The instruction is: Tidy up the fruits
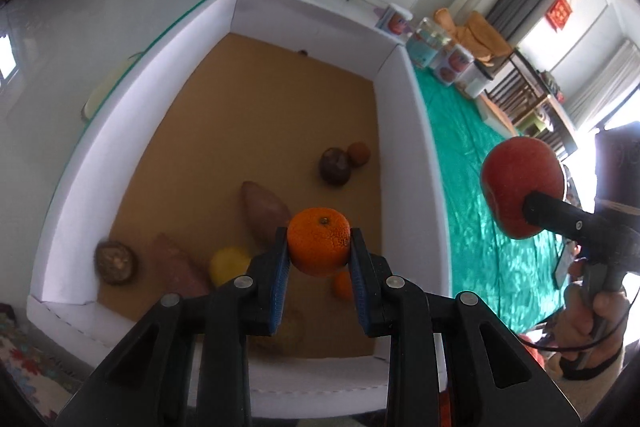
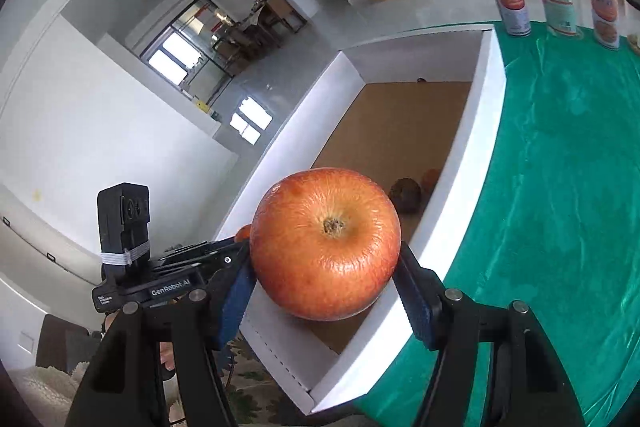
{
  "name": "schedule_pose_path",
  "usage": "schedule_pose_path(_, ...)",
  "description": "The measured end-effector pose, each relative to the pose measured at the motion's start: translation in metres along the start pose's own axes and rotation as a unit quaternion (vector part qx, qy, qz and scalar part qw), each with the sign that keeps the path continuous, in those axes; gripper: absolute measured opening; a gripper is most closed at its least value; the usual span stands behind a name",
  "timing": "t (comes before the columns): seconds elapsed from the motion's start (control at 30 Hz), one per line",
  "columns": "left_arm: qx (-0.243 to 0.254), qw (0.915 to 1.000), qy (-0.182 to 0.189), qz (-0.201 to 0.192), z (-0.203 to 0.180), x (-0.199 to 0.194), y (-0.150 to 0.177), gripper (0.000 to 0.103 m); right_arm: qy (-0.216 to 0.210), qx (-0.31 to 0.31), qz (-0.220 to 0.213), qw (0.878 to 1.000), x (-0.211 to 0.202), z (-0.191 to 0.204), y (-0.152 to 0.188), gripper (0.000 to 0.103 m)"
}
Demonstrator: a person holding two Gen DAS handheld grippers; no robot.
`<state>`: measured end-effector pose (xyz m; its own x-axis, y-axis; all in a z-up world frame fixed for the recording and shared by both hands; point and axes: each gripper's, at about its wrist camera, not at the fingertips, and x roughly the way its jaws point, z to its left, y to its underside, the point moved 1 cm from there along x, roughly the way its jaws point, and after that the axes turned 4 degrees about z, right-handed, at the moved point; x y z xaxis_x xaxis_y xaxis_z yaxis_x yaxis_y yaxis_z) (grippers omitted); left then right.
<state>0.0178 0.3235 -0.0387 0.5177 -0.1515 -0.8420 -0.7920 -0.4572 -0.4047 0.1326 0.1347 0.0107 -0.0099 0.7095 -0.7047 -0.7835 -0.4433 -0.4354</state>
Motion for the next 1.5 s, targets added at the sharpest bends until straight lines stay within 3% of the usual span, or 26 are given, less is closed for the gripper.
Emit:
schedule_pose_path(0.07,-0.014,0.9998,-0.015,0.002,0.015,0.009,-0.009,0.028,0.028,-0.034,0.037,0.998,0.028,0.013,-0.005,0.066)
schedule_pose_path(0.13,-0.023,0.9990,-0.038,0.000,0.025,0.017,-0.022,0.028,0.091,-0.080,0.070,0.990,0.060,0.025,-0.007,0.066)
schedule_pose_path(0.27,-0.022,0.9969,-0.070,0.028,0.034,0.038,-0.038,0.029,0.222,-0.163,0.141,0.951,0.121,0.037,-0.006,0.066)
schedule_pose_path(0.4,-0.021,0.9931,-0.091,0.070,0.041,0.059,-0.035,0.031,0.261,-0.180,0.207,0.926,0.159,0.027,-0.005,0.067)
schedule_pose_path(0.43,-0.020,0.9924,-0.098,0.072,0.041,0.061,-0.034,0.038,0.266,-0.186,0.208,0.923,0.161,0.026,-0.005,0.067)
schedule_pose_path(0.5,-0.022,0.9929,-0.102,0.057,0.042,0.056,-0.031,0.067,0.261,-0.192,0.181,0.929,0.152,0.026,-0.012,0.070)
schedule_pose_path(0.53,-0.021,0.9940,-0.100,0.040,0.041,0.049,-0.030,0.073,0.253,-0.184,0.169,0.935,0.143,0.026,-0.017,0.074)
schedule_pose_path(0.6,-0.010,0.9936,-0.112,0.004,0.036,0.033,-0.027,0.080,0.241,-0.166,0.136,0.947,0.121,0.027,-0.026,0.093)
schedule_pose_path(0.7,0.023,0.9881,-0.139,-0.062,0.016,-0.003,-0.019,0.090,0.237,-0.150,0.083,0.956,0.077,0.030,-0.035,0.102)
schedule_pose_path(0.8,0.058,0.9700,-0.185,-0.147,-0.013,-0.041,-0.007,0.102,0.239,-0.122,0.037,0.963,0.035,0.033,-0.030,0.103)
schedule_pose_path(0.87,0.066,0.9560,-0.212,-0.192,-0.027,-0.059,0.008,0.102,0.237,-0.099,0.015,0.966,0.017,0.038,-0.023,0.103)
schedule_pose_path(0.97,0.038,0.9601,-0.215,-0.174,-0.031,-0.063,0.016,0.102,0.225,-0.074,0.011,0.972,0.003,0.045,0.003,0.103)
schedule_pose_path(1.1,0.000,0.9632,-0.221,-0.153,-0.024,-0.062,0.026,0.102,0.236,-0.065,0.022,0.969,0.007,0.056,0.026,0.103)
schedule_pose_path(1.33,0.005,0.9633,-0.252,-0.093,-0.020,-0.052,0.031,0.102,0.249,-0.067,0.036,0.966,0.025,0.069,0.047,0.103)
schedule_pose_path(1.5,0.006,0.9615,-0.259,-0.091,-0.017,-0.052,0.035,0.102,0.249,-0.044,0.043,0.966,0.030,0.068,0.050,0.103)
